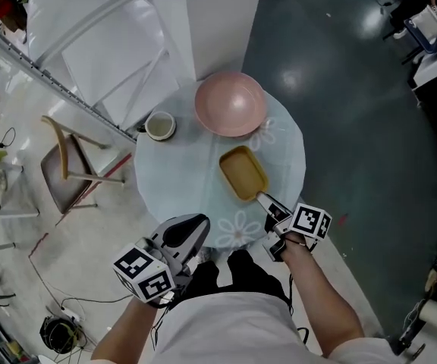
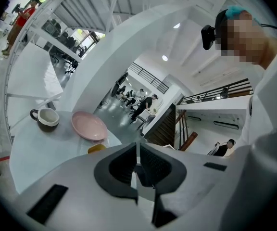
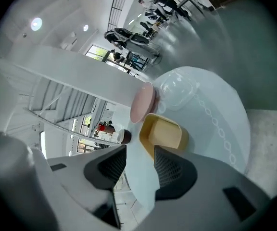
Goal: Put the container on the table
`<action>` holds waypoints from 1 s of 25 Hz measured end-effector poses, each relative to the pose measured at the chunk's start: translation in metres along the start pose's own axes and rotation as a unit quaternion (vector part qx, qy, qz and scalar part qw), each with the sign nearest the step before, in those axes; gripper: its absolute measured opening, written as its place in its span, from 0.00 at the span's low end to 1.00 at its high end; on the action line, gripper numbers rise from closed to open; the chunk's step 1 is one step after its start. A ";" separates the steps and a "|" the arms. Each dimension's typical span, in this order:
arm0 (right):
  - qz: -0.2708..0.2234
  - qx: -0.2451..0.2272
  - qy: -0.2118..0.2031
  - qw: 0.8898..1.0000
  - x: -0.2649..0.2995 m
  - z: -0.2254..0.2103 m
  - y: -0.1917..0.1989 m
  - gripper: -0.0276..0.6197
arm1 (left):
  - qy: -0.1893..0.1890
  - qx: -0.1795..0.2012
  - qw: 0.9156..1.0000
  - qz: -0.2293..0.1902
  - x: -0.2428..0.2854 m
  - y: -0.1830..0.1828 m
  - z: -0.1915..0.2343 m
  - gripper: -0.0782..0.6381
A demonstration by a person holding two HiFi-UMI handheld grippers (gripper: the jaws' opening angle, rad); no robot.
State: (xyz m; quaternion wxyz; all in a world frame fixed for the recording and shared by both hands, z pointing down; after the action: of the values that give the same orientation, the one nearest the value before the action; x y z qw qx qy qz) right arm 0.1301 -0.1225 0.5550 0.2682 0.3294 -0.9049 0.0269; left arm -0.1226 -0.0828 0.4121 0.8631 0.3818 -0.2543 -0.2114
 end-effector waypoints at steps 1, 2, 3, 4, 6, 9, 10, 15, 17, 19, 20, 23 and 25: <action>-0.002 -0.013 -0.004 1.000 -0.003 0.006 0.000 0.33 | 0.001 0.003 1.000 -0.001 -0.001 -0.001 -0.002 0.17; -0.004 -0.024 -0.009 1.000 -0.005 0.011 0.000 0.32 | 0.001 0.006 1.000 -0.001 -0.002 -0.003 -0.003 0.17; -0.006 -0.035 -0.013 0.999 -0.008 0.016 0.000 0.30 | 0.002 0.009 1.000 -0.002 -0.003 -0.004 -0.005 0.17; -0.007 -0.045 -0.017 0.999 -0.010 0.021 0.000 0.28 | 0.003 0.011 1.000 -0.003 -0.003 -0.006 -0.006 0.17; -0.008 -0.063 -0.025 0.998 -0.014 0.030 -0.001 0.26 | 0.004 0.016 1.000 -0.004 -0.003 -0.009 -0.009 0.17; -0.011 -0.091 -0.035 0.995 -0.022 0.043 0.001 0.22 | 0.007 0.024 1.000 -0.007 -0.006 -0.012 -0.015 0.17; -0.012 -0.101 -0.038 0.994 -0.025 0.048 0.001 0.22 | 0.008 0.027 1.000 -0.008 -0.007 -0.013 -0.017 0.17; -0.017 -0.143 -0.053 0.988 -0.037 0.069 0.003 0.19 | 0.011 0.038 0.999 -0.011 -0.011 -0.019 -0.025 0.17; -0.017 -0.162 -0.061 0.985 -0.040 0.078 0.004 0.18 | 0.012 0.042 0.999 -0.013 -0.012 -0.022 -0.027 0.17; -0.016 -0.180 -0.070 0.981 -0.044 0.086 0.006 0.17 | 0.013 0.045 0.999 -0.015 -0.014 -0.023 -0.028 0.17; -0.015 -0.188 -0.074 0.979 -0.045 0.090 0.008 0.17 | 0.014 0.046 0.999 -0.016 -0.015 -0.023 -0.030 0.17; -0.015 -0.218 -0.081 0.972 -0.051 0.102 0.010 0.16 | 0.016 0.050 0.998 -0.018 -0.017 -0.025 -0.034 0.17; -0.016 -0.237 -0.085 0.968 -0.055 0.109 0.011 0.15 | 0.019 0.053 0.998 -0.019 -0.017 -0.026 -0.036 0.17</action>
State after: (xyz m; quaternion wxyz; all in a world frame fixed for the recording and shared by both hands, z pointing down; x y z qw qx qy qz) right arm 0.1071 -0.1066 0.4354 0.2610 0.2722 -0.8994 -0.2211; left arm -0.1189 -0.0691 0.3663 0.8419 0.4358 -0.2415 -0.2072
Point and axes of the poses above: the fingertips, and each gripper's own axes: x forward along the fingers, z to its left, y out of its underside, the point moved 7 cm from there along -x, backward along the fingers, and after that the axes turned 4 degrees about x, right-handed, at the moved point
